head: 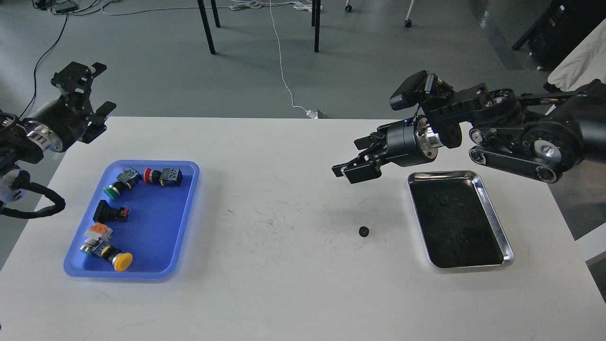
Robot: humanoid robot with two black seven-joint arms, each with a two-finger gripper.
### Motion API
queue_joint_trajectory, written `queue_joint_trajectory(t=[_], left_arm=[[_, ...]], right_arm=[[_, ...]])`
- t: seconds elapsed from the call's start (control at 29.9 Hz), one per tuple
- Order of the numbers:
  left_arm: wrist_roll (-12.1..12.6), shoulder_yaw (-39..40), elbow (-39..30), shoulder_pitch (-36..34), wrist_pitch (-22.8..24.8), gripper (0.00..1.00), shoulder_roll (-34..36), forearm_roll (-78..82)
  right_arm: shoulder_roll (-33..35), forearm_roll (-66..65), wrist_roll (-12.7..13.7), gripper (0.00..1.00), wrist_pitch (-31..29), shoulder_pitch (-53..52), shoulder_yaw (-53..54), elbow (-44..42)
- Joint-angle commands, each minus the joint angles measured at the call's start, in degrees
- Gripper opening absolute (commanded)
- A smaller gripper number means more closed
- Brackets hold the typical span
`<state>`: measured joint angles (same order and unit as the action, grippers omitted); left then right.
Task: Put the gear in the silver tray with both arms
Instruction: 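Swing the right gripper down toward the black gear on the table, then lower the right gripper over the black gear and close on it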
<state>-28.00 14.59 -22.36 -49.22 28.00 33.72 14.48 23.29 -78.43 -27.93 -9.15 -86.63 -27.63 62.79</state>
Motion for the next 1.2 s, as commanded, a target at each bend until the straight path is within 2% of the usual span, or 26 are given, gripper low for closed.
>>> queue_joint_trajectory(t=[0.0,0.43,0.64,1.17], left_arm=[[0.0,0.35,0.47,0.61,0.0,0.99,-0.75,-2.78],[0.0,1.4,0.73,1.59,0.0,0.99,-0.67,-6.3],[1.37,3.43,1.08,3.17,0.0,0.99,-1.81,-9.56],[1.63,3.69,3.55,3.08,0.0,0.99,-2.6,-9.73]], right_arm=[[-1.14,-3.48,-0.07,0.96,0.01,-0.04,-1.81,-0.12],[-3.43,-10.78,-0.07,0.93,-0.07,-3.9,-9.1,0.05],[-5.62,-11.13,-0.07,0.93,-0.07,-3.9,-10.33,0.14],[-8.35,-13.51,-0.07,0.91,-0.07,-3.29,-16.84,3.13]])
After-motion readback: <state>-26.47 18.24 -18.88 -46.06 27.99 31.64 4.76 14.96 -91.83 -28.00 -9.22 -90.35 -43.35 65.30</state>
